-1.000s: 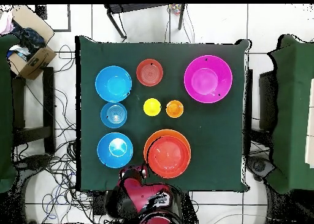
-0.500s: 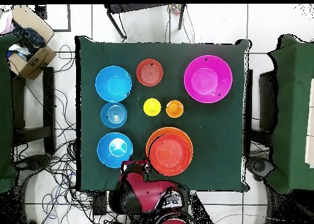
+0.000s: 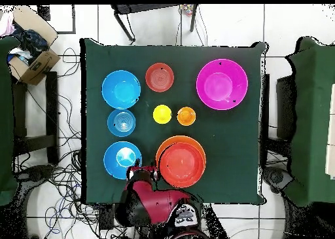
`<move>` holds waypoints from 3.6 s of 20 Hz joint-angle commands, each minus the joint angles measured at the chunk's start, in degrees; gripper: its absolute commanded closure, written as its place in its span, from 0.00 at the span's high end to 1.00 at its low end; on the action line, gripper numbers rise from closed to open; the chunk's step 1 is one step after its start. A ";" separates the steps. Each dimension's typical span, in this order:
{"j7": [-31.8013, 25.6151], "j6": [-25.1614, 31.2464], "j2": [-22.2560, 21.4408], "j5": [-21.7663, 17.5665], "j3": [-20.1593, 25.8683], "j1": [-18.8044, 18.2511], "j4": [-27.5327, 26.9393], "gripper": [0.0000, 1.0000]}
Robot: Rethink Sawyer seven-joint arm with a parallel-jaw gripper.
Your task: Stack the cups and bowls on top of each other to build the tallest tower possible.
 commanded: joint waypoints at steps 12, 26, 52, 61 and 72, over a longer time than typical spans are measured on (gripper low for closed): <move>9.51 0.11 4.10 1.99 4.08 2.57 -2.73 1.00; 9.77 -4.01 8.27 2.59 2.12 4.42 -4.57 1.00; 9.58 -10.87 15.12 3.92 1.42 5.84 -8.11 1.00; 9.07 -10.91 14.43 3.67 1.27 6.11 -7.81 1.00; 8.70 -12.31 14.66 3.83 0.69 6.89 -8.69 1.00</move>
